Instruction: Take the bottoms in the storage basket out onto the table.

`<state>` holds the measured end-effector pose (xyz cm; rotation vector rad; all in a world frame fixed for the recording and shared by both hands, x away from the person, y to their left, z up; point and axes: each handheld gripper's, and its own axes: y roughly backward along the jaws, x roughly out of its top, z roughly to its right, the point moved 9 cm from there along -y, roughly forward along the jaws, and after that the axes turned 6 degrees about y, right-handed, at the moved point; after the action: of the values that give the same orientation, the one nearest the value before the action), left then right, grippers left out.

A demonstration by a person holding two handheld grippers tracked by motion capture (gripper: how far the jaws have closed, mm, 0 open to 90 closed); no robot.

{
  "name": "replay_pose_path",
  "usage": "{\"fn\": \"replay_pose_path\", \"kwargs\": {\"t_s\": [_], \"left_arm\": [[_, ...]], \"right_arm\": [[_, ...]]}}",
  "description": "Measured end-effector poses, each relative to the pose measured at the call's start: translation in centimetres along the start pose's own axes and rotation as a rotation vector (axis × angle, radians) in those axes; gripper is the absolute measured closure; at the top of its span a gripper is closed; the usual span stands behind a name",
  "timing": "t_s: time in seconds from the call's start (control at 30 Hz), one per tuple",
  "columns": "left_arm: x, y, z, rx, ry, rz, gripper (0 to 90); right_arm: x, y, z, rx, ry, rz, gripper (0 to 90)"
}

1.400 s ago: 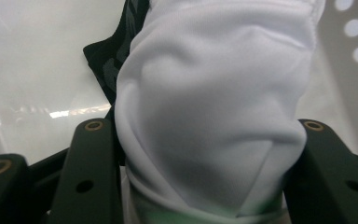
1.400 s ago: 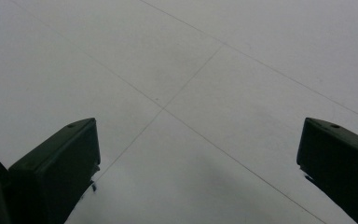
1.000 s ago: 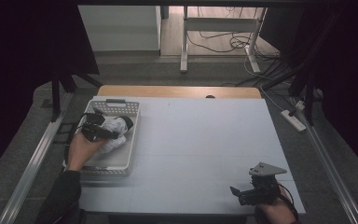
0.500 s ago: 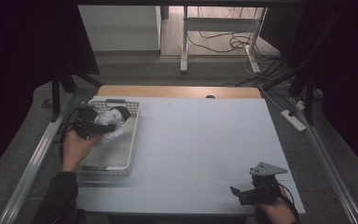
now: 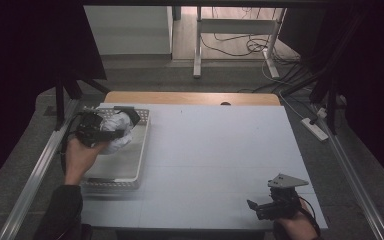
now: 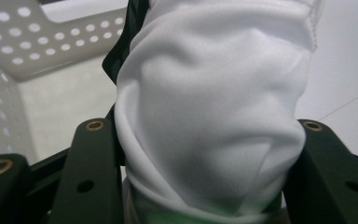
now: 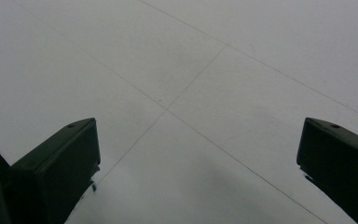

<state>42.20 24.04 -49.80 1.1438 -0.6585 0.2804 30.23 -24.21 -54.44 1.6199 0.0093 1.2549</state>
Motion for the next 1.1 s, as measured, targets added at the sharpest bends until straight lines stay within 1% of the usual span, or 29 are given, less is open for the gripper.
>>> {"fn": "replay_pose_path", "kwargs": {"t_s": [0.47, 0.63, 0.77, 0.93, 1.1], "left_arm": [[1.1, 0.6, 3.6, -0.027, -0.089, 0.016, 48.4], [1.5, 0.5, 4.4, -0.040, -0.098, 0.022, 48.5], [1.8, 0.4, 5.3, -0.059, -0.112, 0.026, 48.5], [2.2, 0.1, 6.7, -0.079, -0.138, 0.024, 48.4], [2.4, -0.4, 8.0, -0.089, -0.166, 0.013, 48.4]], "right_arm": [[0.0, 0.0, 0.0, 0.002, -0.001, 0.000, 0.0], [0.0, 0.0, 0.0, 0.002, 0.000, -0.001, 0.0], [0.0, -0.1, 0.0, 0.002, 0.000, -0.004, 0.0], [0.0, -0.1, 0.0, 0.001, 0.000, -0.005, 0.0], [0.0, -0.1, 0.0, 0.000, 0.000, -0.006, 0.0]]}}
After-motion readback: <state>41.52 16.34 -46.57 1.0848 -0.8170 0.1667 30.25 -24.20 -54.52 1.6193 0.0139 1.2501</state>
